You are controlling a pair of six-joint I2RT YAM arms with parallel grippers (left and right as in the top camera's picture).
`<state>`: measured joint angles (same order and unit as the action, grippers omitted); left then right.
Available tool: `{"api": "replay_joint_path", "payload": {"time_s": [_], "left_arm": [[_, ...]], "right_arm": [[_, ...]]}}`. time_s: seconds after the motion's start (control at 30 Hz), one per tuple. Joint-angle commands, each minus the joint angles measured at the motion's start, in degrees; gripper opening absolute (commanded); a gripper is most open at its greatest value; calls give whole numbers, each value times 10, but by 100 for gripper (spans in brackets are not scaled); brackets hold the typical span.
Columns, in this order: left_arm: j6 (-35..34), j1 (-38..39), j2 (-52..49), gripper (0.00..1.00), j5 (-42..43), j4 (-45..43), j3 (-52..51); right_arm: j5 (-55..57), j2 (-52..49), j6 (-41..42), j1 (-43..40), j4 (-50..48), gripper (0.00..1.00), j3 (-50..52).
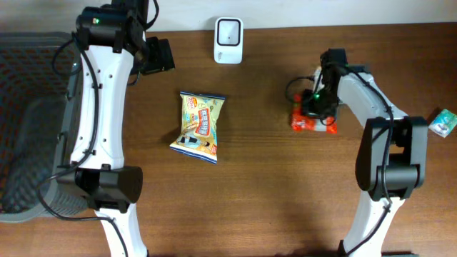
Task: Scan the item barcode
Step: 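Lower the red snack bag onto the table right of the yellow bag, then reach the left gripper to the yellow snack bag and grasp it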
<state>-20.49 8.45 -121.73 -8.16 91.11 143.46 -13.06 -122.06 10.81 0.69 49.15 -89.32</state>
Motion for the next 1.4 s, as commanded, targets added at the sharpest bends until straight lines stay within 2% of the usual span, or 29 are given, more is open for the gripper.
{"api": "replay_joint_path", "payload": {"time_s": [0.0, 0.07, 0.1, 0.13, 0.2, 0.27, 0.37, 0.4, 0.43, 0.47, 0.5, 0.53, 0.57, 0.63, 0.7, 0.87, 0.97, 1.0, 1.03, 1.07, 1.17, 1.2, 1.37], "left_arm": [[9, 0, -2, 99, 0, 1, 0], [9, 0, -2, 99, 0, 1, 0], [9, 0, -2, 99, 0, 1, 0], [9, 0, -2, 99, 0, 1, 0], [9, 0, -2, 99, 0, 1, 0], [9, 0, -2, 99, 0, 1, 0], [9, 0, -2, 99, 0, 1, 0], [9, 0, -2, 99, 0, 1, 0], [9, 0, -2, 99, 0, 1, 0], [9, 0, -2, 99, 0, 1, 0], [9, 0, -2, 99, 0, 1, 0], [9, 0, -2, 99, 0, 1, 0], [9, 0, -2, 99, 0, 1, 0], [9, 0, -2, 99, 0, 1, 0], [9, 0, -2, 99, 0, 1, 0], [9, 0, -2, 99, 0, 1, 0], [9, 0, -2, 99, 0, 1, 0], [9, 0, -2, 99, 0, 1, 0], [9, 0, -2, 99, 0, 1, 0], [9, 0, -2, 99, 0, 1, 0], [9, 0, -2, 99, 0, 1, 0], [9, 0, -2, 99, 0, 1, 0], [9, 0, -2, 99, 0, 1, 0]], "right_arm": [[-150, -12, 6, 59, -12, 12, 20], [-222, -12, 6, 77, 9, 12, -31], [-223, -12, -1, 80, 48, 12, -78], [-186, -12, -9, 78, 106, 12, -134], [18, -12, -9, 75, 205, 13, -192], [78, -12, -9, 76, 221, 13, -155], [89, -13, -9, 75, 134, 13, -62], [122, -13, -8, 75, 109, 25, -37], [184, -13, 7, 71, 109, 33, -39], [201, -11, 9, 66, 124, 33, -56], [204, -11, 9, 48, 174, 40, -114], [201, -11, 9, 35, 218, 67, -169], [191, -11, 8, 24, 259, 99, -217], [147, -11, -37, 11, 292, 99, -231], [41, -12, -142, 4, 274, 99, -183], [-145, -12, -151, -42, 118, 99, -12], [-164, -12, -151, -41, 56, 99, 62], [-160, -10, -143, -45, 57, 99, 58], [-112, -8, -78, -61, 83, 99, 27], [-85, -5, -56, -71, 113, 99, -2], [-61, -2, -45, -139, 251, 99, -183], [-61, -2, -45, -157, 264, 99, -209], [-61, -2, -45, -207, 265, 99, -217]]}}
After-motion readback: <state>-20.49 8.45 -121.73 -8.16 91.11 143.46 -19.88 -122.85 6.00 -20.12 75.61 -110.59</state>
